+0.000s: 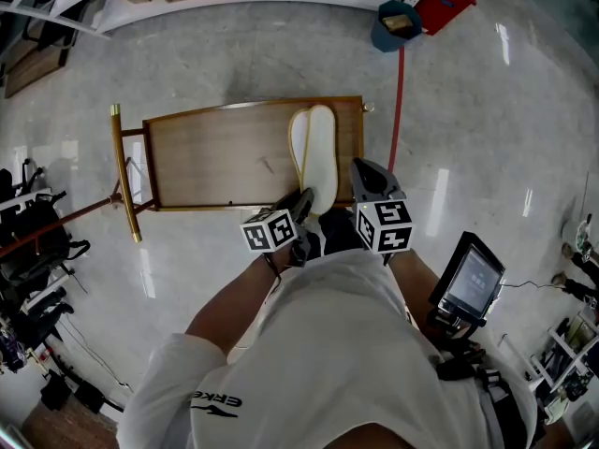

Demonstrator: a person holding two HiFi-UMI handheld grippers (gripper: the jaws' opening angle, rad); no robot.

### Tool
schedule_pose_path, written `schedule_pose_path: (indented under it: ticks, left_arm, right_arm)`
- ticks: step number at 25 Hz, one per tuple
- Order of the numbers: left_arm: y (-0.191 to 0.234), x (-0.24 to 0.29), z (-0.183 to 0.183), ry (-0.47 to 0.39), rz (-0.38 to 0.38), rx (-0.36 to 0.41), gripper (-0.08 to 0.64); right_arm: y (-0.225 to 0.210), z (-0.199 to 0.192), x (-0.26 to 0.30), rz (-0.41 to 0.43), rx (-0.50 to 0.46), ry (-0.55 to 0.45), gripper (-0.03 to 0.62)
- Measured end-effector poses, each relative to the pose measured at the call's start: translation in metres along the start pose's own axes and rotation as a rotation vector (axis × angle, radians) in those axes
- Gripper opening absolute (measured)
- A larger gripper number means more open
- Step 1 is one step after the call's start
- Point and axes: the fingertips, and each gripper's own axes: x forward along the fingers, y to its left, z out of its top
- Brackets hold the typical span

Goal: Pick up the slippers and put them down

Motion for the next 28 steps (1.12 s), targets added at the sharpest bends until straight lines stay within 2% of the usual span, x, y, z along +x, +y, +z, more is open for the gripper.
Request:
schedule_pose_path:
  ticks: [5, 9, 19, 28]
  left_arm:
    - [0.014, -0.003, -0.005, 0.033, 0.058, 0.003, 0.075]
    - [0.027, -0.007, -0.012, 0.069, 0.135, 0.040, 0.075]
    - [0.031, -0.010, -0.015, 0.106, 0.175, 0.114, 0.081]
    - [0.034, -0.011, -0.017, 0.102, 0.201, 0.167, 0.092]
  right_arm:
    - [0.001, -0.002, 0.000, 0.004, -0.001, 0.009, 0.003]
    - [0.003, -0.002, 0.001, 0.010, -0.004, 0.012, 0.003]
    - [0.007, -0.007, 0.003, 0.021, -0.001, 0.027, 0.003]
    - [0.008, -0.015, 0.002, 0.034, -0.002, 0.031, 0.003]
